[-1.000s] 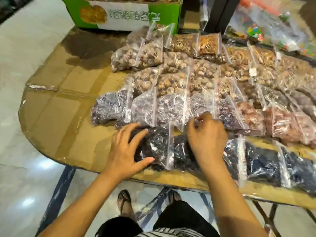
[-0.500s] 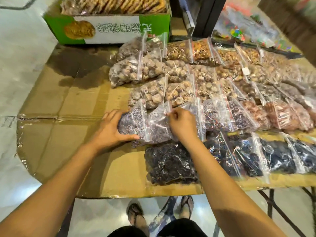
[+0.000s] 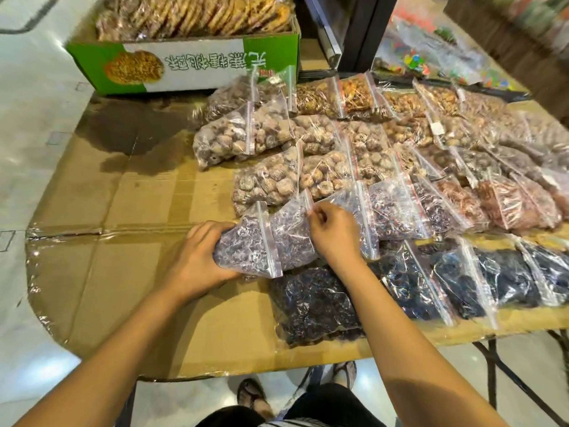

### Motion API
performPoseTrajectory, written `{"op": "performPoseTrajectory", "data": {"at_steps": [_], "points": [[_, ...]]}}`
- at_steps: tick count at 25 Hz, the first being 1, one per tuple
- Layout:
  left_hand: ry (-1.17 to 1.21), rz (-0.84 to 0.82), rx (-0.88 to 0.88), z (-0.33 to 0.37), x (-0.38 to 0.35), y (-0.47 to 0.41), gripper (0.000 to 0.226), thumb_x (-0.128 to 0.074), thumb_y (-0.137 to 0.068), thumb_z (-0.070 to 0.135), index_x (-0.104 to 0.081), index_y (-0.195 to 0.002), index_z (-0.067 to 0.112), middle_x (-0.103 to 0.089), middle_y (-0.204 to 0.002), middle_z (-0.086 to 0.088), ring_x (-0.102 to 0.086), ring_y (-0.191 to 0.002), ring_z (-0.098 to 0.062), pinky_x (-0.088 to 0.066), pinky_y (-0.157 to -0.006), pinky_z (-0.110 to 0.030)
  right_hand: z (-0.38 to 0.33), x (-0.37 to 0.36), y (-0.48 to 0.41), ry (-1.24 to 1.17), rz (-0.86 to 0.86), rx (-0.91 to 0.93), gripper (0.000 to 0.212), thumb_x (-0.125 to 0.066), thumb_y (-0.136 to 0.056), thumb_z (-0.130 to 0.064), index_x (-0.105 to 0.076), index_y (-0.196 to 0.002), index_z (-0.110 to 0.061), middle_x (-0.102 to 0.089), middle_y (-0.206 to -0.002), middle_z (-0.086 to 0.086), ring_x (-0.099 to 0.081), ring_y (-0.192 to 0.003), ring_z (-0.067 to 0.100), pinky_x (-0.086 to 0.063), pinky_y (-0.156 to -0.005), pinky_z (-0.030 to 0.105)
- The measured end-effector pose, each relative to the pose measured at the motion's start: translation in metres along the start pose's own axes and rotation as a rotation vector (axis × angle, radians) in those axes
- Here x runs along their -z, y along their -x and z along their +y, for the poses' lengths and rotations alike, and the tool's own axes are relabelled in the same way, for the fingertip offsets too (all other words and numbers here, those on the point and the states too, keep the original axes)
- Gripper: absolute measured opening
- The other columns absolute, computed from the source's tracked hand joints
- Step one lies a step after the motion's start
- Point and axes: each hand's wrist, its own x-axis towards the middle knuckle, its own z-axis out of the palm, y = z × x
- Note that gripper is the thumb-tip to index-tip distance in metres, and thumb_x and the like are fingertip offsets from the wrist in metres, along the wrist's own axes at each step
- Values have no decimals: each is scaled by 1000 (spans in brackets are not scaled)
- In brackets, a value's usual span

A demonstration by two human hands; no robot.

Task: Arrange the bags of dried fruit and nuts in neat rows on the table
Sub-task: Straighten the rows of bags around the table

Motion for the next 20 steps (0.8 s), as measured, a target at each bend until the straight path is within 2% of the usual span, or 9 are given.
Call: {"op": "performPoseTrajectory", "data": {"at_steps": [3,6,10,13,14,16,17,18,20], "points": [[-32,23,100,6,-8,3,95,-78,-53,69,-48,-133,26,-47,-122,12,-36,-116,-9,-33,-95,-29,0,-1,1,-6,16,8,16,-54,-94,-20,-66,-86,-11,-52,-58,-8,-44,-49,6,-25,-46,22],[-51,-118,70,5,0,4,110,-65,-49,83,-37,-141,31,-36,-126,17,-28,-120,-5,-30,-97,-29,-2,0,2,2,1,10,15,-54,-94,-19,-65,-88,-11,-52,-60,-8,-47,-54,12,-26,-48,21],[-45,-237,20,0,13,2,105,-40,-58,93,-31,-145,35,-38,-129,15,-31,-120,-5,-36,-95,-31,-3,5,3,-21,-47,5,13,-53,-93,-16,-62,-85,-10,-50,-60,-8,-47,-55,14,-27,-50,22],[59,-143,46,3,18,-11,98,-18,-67,93,-35,-143,34,-41,-131,11,-38,-120,-9,-43,-97,-43,-6,17,-8,-18,-195,-41,11,-54,-92,-16,-60,-83,-11,-57,-64,-1,-52,-52,17,-44,-50,30],[103,-88,91,6,19,-23,95,-17,-69,92,-32,-144,35,-38,-135,12,-36,-124,-9,-41,-100,-43,-8,23,-14,-25,-224,-55,9,-55,-92,-16,-61,-87,-11,-59,-65,0,-54,-51,18,-49,-50,35],[156,-29,170,21,22,-60,95,-29,-68,90,-25,-147,36,-30,-147,12,-29,-133,-10,-33,-104,-43,-16,34,-31,-53,-169,-39,13,-58,-91,-20,-60,-100,-11,-57,-66,-4,-56,-53,16,-48,-49,32],[150,-44,189,27,20,-83,96,-39,-68,86,-21,-148,36,-25,-152,11,-25,-137,-11,-29,-107,-44,-18,38,-42,-41,-100,-24,18,-60,-91,-22,-58,-105,-12,-57,-69,-4,-58,-62,17,-50,-55,31],[126,-87,188,34,17,-104,97,-48,-68,81,-18,-149,36,-21,-154,11,-21,-140,-12,-24,-110,-44,-18,42,-52,7,-31,-17,24,-61,-89,-25,-57,-109,-12,-58,-76,-2,-60,-79,20,-53,-68,35],[66,-220,144,44,7,-138,104,-61,-64,76,-15,-150,39,-20,-156,7,-19,-143,-16,-16,-116,-45,-9,46,-77,209,9,-64,40,-62,-88,-30,-51,-121,-10,-59,-104,9,-49,-115,32,-45,-95,44]]}}
